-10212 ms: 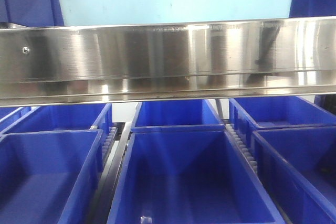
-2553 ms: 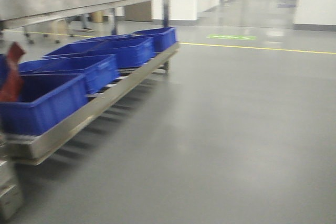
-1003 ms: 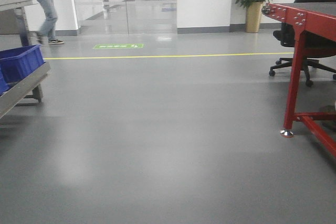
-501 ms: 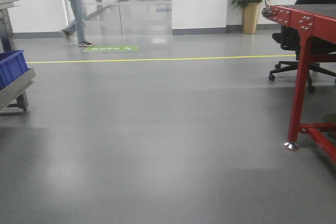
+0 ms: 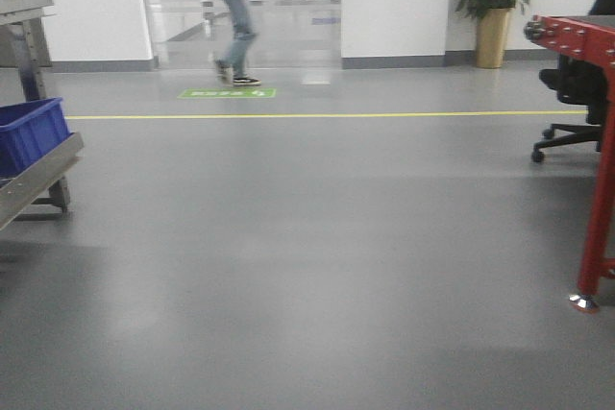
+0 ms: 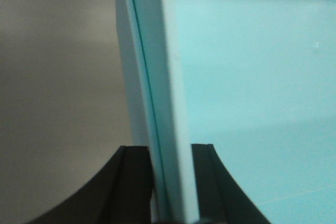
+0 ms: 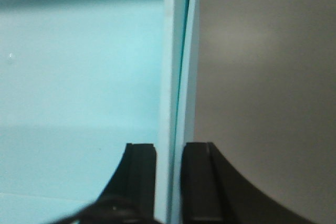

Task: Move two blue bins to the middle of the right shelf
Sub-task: 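Drive the base across the floor carrying the teal bin, then turn the base toward the roller shelf with blue bins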

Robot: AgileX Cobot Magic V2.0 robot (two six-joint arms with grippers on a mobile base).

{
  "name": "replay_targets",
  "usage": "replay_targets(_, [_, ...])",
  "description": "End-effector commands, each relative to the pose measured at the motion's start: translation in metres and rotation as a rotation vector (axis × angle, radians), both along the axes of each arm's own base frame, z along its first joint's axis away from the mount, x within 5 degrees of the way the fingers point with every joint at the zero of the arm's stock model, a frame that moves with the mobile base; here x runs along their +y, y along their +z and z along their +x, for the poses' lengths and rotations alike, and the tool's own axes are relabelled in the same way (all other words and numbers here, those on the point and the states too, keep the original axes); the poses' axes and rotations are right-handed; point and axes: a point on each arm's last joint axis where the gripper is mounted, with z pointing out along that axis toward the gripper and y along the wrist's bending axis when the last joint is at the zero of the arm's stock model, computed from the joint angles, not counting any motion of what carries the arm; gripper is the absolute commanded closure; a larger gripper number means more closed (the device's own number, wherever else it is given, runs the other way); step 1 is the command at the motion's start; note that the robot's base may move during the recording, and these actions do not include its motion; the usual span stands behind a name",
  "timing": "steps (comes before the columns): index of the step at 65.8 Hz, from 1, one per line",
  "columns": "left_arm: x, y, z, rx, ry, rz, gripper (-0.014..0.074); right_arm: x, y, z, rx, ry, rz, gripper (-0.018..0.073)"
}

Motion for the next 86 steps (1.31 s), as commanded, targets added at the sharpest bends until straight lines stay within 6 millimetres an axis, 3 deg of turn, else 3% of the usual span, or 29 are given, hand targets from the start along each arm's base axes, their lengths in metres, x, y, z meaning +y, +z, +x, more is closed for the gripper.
replay_targets(1, [-0.0019, 0.0162, -0.0063, -0.103, -0.027, -0.042, 0.0707, 0.0006, 0.0199, -0.006, -0.132, 0.007, 0.055, 0.0722])
replay_targets(86, [-0.0019, 0.0162, -0.0063, -0.103, -0.027, -0.042, 0.0707, 0.0006, 0.0199, -0.006, -0.132, 0.007, 0.055, 0.0722])
